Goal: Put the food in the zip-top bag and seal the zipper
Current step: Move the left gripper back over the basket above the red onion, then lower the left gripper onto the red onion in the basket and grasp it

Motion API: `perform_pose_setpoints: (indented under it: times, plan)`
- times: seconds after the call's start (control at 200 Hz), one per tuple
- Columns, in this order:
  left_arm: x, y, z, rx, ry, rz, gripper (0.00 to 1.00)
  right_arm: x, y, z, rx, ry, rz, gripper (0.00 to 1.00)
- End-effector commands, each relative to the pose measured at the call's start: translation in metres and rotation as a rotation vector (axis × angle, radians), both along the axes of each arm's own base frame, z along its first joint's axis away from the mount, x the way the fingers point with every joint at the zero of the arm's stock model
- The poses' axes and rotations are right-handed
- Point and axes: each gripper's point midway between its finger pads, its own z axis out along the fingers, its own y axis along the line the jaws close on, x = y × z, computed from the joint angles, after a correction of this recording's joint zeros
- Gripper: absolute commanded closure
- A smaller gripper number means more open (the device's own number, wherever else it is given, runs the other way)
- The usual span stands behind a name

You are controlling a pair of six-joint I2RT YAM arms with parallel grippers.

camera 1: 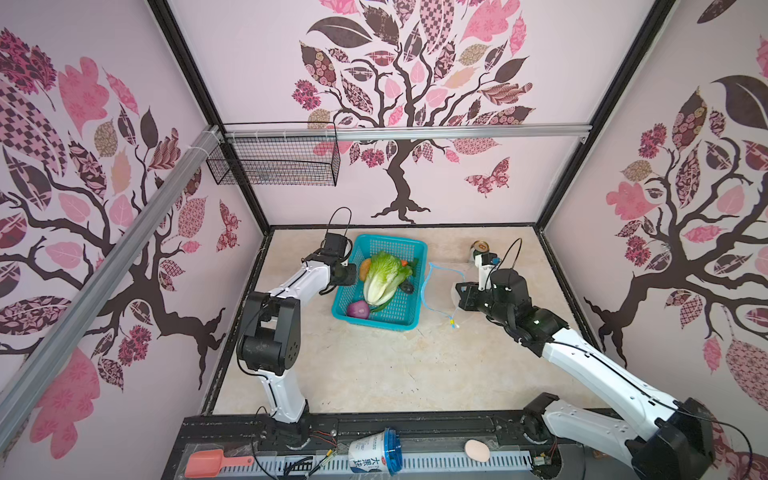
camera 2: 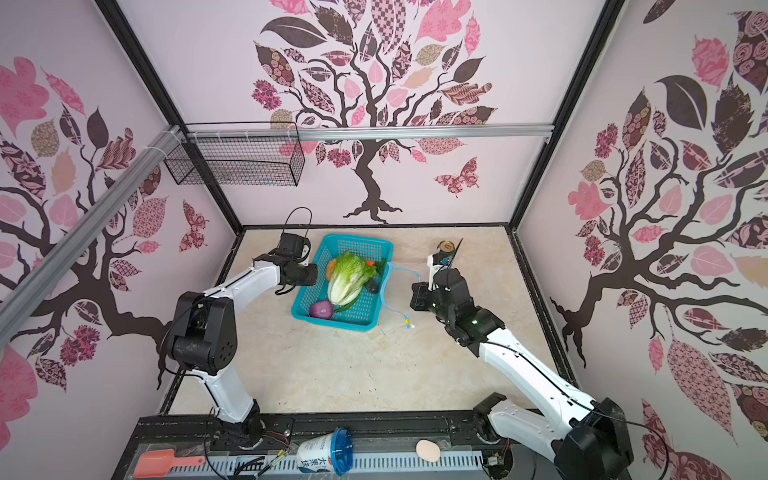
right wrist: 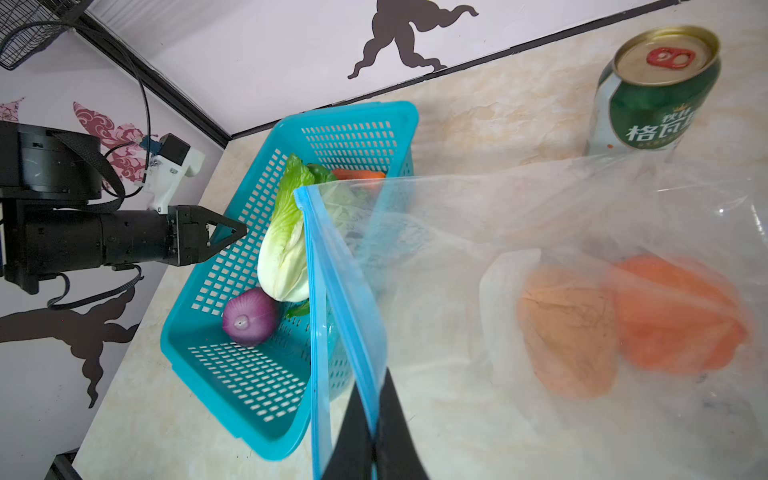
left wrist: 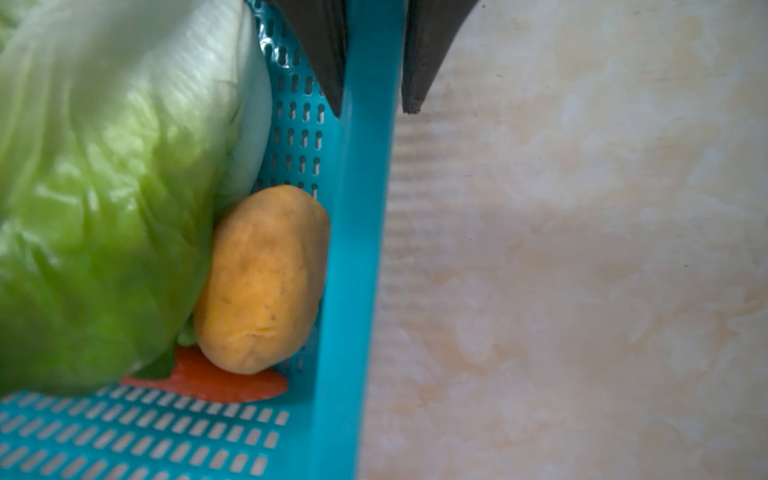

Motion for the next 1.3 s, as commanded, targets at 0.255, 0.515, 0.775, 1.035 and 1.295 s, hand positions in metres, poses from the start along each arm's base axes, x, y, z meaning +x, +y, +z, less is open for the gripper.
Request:
perform_pose_setpoints:
  times: [0.255, 0.515, 0.775, 1.035, 1.295]
  plan:
    - [-0.011, 0.041, 0.000, 0.151, 0.019, 0.154, 0.58, 0.004, -0.006, 0.014, -0.009, -0.054, -0.018, 1.00]
    - [-0.016, 0.031, 0.053, 0.085, -0.036, 0.126, 0.28, 0.005, -0.005, 0.011, -0.008, -0.052, -0.019, 1.00]
    - [-0.050, -0.006, 0.083, -0.036, -0.039, 0.032, 0.24, 0.009, -0.003, 0.012, -0.009, -0.068, -0.016, 1.00]
    - [-0.098, -0.040, 0.070, -0.116, 0.066, -0.033, 0.11, 0.009, -0.006, 0.014, -0.043, -0.081, -0.012, 1.00]
    - [-0.116, -0.068, 0.064, -0.171, 0.100, -0.080, 0.09, 0.009, -0.007, 0.014, -0.055, -0.080, -0.016, 1.00]
